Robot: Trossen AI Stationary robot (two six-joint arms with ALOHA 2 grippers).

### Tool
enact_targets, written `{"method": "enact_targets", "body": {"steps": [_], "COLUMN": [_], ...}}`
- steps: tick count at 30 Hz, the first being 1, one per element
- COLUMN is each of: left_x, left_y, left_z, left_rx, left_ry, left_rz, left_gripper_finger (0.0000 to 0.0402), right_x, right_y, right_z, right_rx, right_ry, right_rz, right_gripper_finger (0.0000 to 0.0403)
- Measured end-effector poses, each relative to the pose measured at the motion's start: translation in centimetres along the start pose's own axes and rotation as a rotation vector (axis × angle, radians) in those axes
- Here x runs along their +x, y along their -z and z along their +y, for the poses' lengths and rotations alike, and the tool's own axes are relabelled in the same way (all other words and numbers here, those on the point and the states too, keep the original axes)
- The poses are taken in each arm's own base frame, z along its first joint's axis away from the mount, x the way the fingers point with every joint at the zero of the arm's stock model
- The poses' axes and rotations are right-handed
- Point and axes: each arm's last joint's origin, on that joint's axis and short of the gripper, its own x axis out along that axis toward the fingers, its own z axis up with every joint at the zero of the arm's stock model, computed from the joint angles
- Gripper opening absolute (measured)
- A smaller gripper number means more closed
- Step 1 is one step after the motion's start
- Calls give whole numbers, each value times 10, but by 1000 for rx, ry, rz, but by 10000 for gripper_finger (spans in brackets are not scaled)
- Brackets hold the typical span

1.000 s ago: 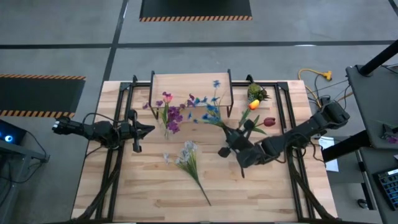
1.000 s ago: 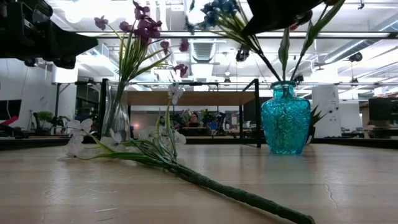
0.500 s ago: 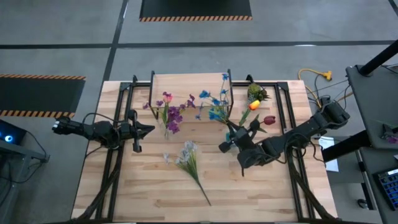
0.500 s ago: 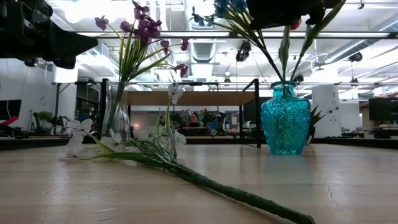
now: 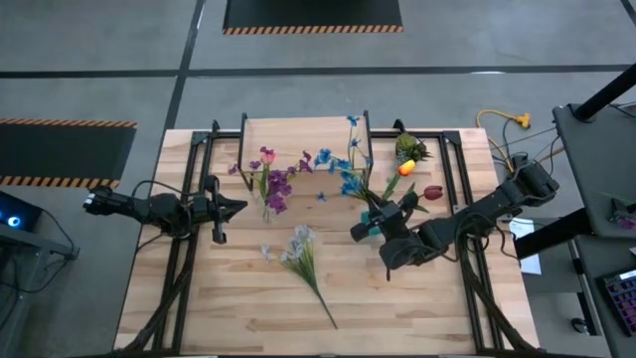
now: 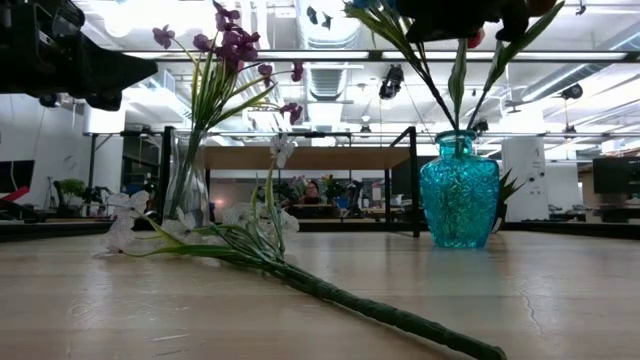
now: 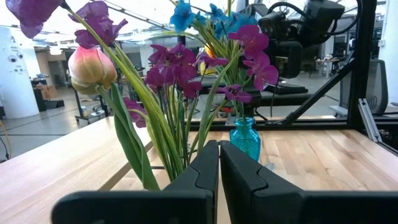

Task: Pick and place flowers into a vace then onto a shelf
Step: Put the blue flower into the blue transparent vase

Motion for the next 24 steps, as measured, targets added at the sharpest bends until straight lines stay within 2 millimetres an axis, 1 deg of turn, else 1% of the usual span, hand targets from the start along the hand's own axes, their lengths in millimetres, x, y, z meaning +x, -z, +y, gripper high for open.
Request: {"method": "enact_targets", "body": {"steps": [9,15,24], "left_x": [0,0,0], "left_y": [0,0,0], "left_z": [0,0,0], "left_rx": [0,0,0], "left_ry": [0,0,0], "left_rz": [0,0,0], "left_gripper_finger": [0,0,0], "right_x": [0,0,-5], "right_y": [8,26,47], "right_z": [-3,-6,3], "right_rx": [94,132,134], "right_ry": [20,29,42], "right_rz": [-9,-12,-35], "right_gripper_finger": [9,9,9]}}
